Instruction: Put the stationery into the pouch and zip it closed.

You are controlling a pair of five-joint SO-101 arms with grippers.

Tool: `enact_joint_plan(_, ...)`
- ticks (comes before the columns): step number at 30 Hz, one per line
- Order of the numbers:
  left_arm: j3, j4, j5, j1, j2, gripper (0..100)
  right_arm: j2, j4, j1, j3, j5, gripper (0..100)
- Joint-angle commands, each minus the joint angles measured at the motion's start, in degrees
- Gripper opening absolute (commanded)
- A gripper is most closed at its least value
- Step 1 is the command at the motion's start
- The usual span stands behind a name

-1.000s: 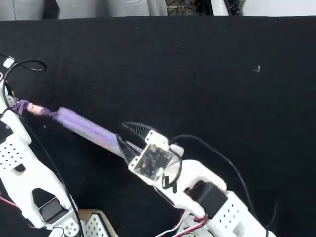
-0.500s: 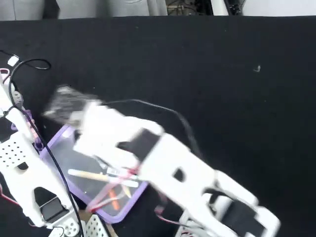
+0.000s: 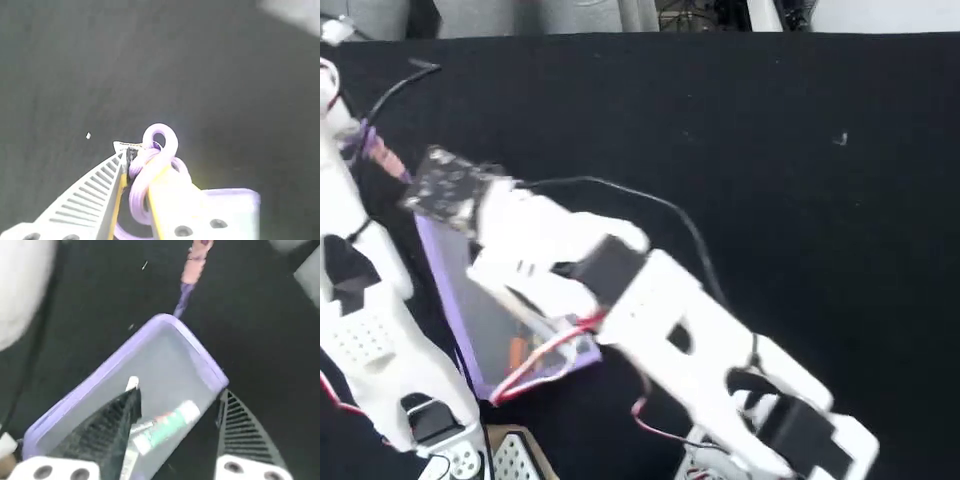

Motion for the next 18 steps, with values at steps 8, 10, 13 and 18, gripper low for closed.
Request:
enact_joint_plan(8,-3.38,-4.04,0.7,12.88,-22.42,3,-14.2,-0.7,6.15,4.26,0.26,23.7)
enact_joint_plan(10,-3.38,-5.98,0.44,14.55,-25.05,3,-14.81,-0.7,6.15,4.97,0.26,23.7)
enact_joint_plan(13,-3.03,-8.44,0.35,16.75,-28.48,3,-15.87,-0.7,6.15,4.97,0.26,23.7)
enact_joint_plan(18,-2.95,-9.93,0.35,20.35,-32.18,3,-19.74,-0.35,6.15,5.14,-2.9,23.7)
